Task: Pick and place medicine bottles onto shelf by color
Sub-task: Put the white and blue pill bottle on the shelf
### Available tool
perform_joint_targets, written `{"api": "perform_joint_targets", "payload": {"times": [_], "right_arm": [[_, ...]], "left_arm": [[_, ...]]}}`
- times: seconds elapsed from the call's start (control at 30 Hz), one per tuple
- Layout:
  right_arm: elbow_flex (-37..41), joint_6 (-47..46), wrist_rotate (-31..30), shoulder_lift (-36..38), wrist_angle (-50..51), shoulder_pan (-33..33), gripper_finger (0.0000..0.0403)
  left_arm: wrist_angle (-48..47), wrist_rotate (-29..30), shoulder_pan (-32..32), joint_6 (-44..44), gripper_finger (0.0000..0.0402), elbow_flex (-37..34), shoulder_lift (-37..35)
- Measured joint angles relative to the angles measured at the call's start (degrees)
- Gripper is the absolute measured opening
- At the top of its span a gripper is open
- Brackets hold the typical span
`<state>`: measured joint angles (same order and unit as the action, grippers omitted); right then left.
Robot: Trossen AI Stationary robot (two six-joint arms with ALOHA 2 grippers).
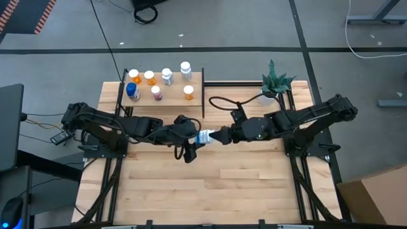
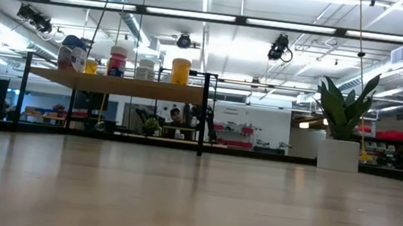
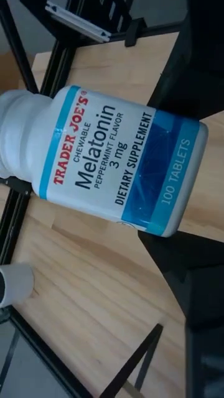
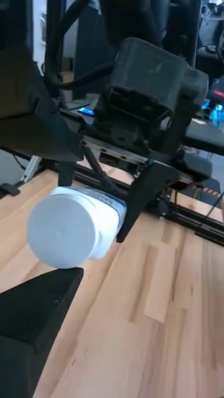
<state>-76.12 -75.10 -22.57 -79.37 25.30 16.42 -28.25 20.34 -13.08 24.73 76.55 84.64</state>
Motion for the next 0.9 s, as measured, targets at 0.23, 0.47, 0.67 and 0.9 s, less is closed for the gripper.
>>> {"api": "perform_joint_targets", "payload": {"times": [0.23, 0.47, 0.67, 0.9], "right_arm": [[0.0, -0.1, 3.0, 0.0, 0.5, -0.1, 0.0289], [0.0, 1.1, 3.9, 0.0, 3.5, -0.1, 0.0282], [0.0, 1.9, 3.0, 0.0, 3.2, -0.2, 0.0282], [0.0, 2.3, 3.0, 0.0, 3.2, -0.2, 0.0261]], "left_arm": [[0.4, 0.0, -0.1, 0.2, 0.025, 0.0, 0.0], [0.6, 0.1, -0.1, 0.2, 0.0256, 0.0, 0.0], [0.6, 0.1, -0.5, 0.4, 0.025, 0.0, 0.0], [0.6, 0.6, -0.7, 0.6, 0.0258, 0.0, 0.0]]}}
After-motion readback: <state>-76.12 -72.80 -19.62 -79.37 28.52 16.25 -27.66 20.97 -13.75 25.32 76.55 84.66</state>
